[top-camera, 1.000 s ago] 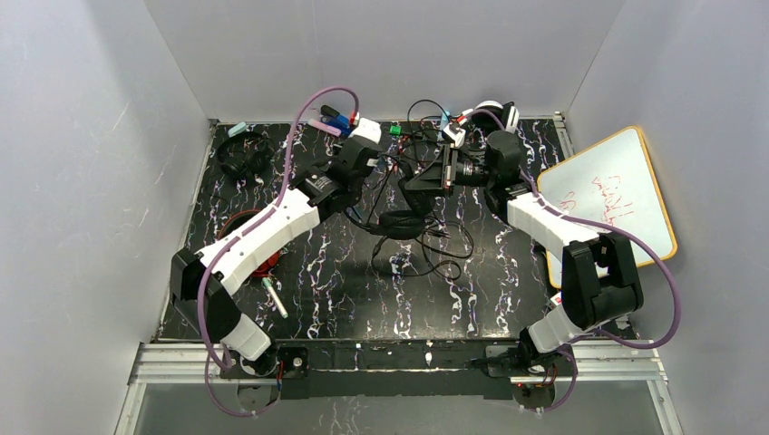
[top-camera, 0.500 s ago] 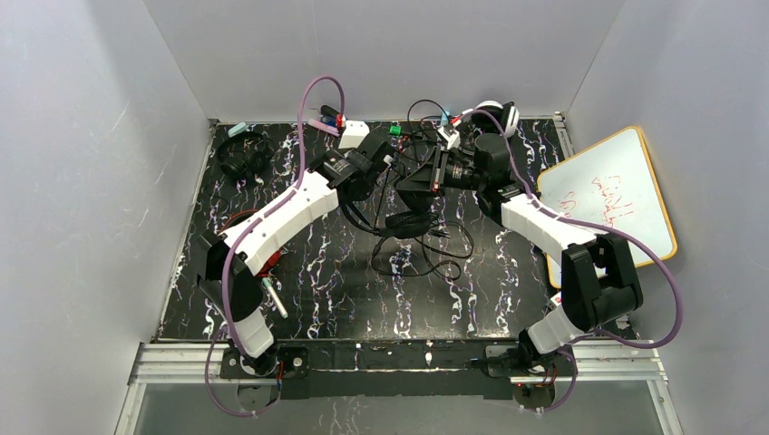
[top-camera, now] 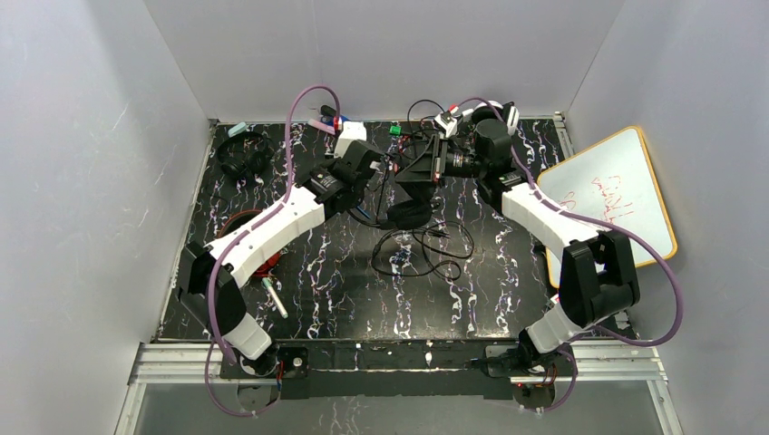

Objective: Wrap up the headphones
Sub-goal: Wrap the headphones cable around the headphones.

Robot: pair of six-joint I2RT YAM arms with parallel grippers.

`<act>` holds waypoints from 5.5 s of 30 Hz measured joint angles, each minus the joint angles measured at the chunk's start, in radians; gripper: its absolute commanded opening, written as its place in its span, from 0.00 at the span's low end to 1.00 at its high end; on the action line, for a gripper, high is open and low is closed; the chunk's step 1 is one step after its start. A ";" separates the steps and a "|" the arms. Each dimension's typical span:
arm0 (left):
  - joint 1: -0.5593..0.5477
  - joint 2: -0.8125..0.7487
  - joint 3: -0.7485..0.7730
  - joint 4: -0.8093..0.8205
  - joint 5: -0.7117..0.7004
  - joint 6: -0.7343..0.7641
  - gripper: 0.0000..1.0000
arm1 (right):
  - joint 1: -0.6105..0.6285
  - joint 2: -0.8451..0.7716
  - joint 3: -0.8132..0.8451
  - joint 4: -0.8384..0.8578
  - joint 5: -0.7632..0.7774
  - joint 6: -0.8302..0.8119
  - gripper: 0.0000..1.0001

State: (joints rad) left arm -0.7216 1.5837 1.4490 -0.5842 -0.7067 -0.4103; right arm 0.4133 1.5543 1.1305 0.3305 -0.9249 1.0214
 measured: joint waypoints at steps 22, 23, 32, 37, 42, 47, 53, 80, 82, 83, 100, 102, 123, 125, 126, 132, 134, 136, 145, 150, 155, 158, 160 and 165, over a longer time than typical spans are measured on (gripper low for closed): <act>0.025 -0.015 0.029 0.235 -0.214 0.243 0.00 | 0.029 0.039 0.058 -0.038 -0.124 0.046 0.24; 0.025 -0.007 0.051 0.209 -0.217 0.206 0.00 | 0.035 0.038 0.054 -0.032 -0.117 0.046 0.24; 0.062 0.064 0.227 -0.031 -0.169 -0.067 0.00 | 0.080 -0.004 -0.060 0.034 0.008 0.000 0.23; 0.111 0.077 0.246 -0.074 -0.086 -0.166 0.00 | 0.119 -0.053 -0.153 0.067 0.071 -0.049 0.23; 0.127 0.078 0.268 -0.081 -0.056 -0.220 0.00 | 0.157 -0.113 -0.248 0.117 0.137 -0.093 0.23; 0.140 0.079 0.273 -0.084 -0.008 -0.247 0.00 | 0.187 -0.137 -0.296 0.151 0.197 -0.159 0.23; 0.174 0.101 0.354 -0.109 0.075 -0.279 0.00 | 0.204 -0.140 -0.370 0.185 0.229 -0.222 0.23; 0.223 0.101 0.411 -0.156 0.291 -0.294 0.00 | 0.205 -0.164 -0.532 0.294 0.304 -0.291 0.47; 0.223 0.101 0.410 -0.156 0.309 -0.289 0.00 | 0.205 -0.202 -0.517 0.251 0.321 -0.323 0.48; 0.223 0.101 0.410 -0.157 0.320 -0.286 0.00 | 0.205 -0.220 -0.507 0.235 0.328 -0.339 0.48; 0.223 0.095 0.410 -0.156 0.398 -0.262 0.00 | 0.205 -0.340 -0.428 0.010 0.410 -0.522 0.72; 0.223 0.095 0.410 -0.156 0.403 -0.262 0.00 | 0.205 -0.340 -0.406 -0.018 0.426 -0.551 0.72; 0.223 0.094 0.408 -0.156 0.420 -0.255 0.00 | 0.205 -0.399 -0.326 -0.180 0.526 -0.735 0.53; 0.223 0.094 0.408 -0.156 0.420 -0.255 0.00 | 0.205 -0.405 -0.326 -0.180 0.526 -0.737 0.53; 0.223 0.094 0.408 -0.156 0.420 -0.255 0.00 | 0.205 -0.408 -0.326 -0.179 0.526 -0.736 0.53; 0.225 0.093 0.408 -0.156 0.431 -0.264 0.00 | 0.205 -0.450 -0.348 -0.169 0.523 -0.719 0.59; 0.230 0.094 0.408 -0.156 0.442 -0.271 0.00 | 0.205 -0.463 -0.366 -0.163 0.523 -0.710 0.55; 0.233 0.094 0.408 -0.154 0.451 -0.279 0.00 | 0.205 -0.476 -0.389 -0.154 0.524 -0.701 0.50; 0.241 0.094 0.399 -0.144 0.460 -0.291 0.00 | 0.205 -0.518 -0.425 -0.149 0.517 -0.672 0.16; 0.242 0.094 0.390 -0.142 0.460 -0.294 0.00 | 0.205 -0.539 -0.425 -0.148 0.499 -0.658 0.01; 0.246 0.094 0.390 -0.135 0.468 -0.310 0.00 | 0.205 -0.539 -0.436 -0.139 0.463 -0.642 0.01; 0.259 0.102 0.397 -0.136 0.492 -0.322 0.00 | 0.205 -0.526 -0.459 -0.124 0.437 -0.629 0.01; 0.266 0.117 0.407 -0.135 0.508 -0.323 0.00 | 0.206 -0.510 -0.467 -0.117 0.424 -0.625 0.01; 0.283 0.164 0.410 -0.139 0.555 -0.340 0.00 | 0.218 -0.483 -0.476 -0.111 0.407 -0.620 0.01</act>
State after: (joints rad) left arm -0.4381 1.7473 1.8587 -0.7231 -0.1513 -0.7502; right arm 0.6315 1.0718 0.6548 0.2195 -0.5175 0.4019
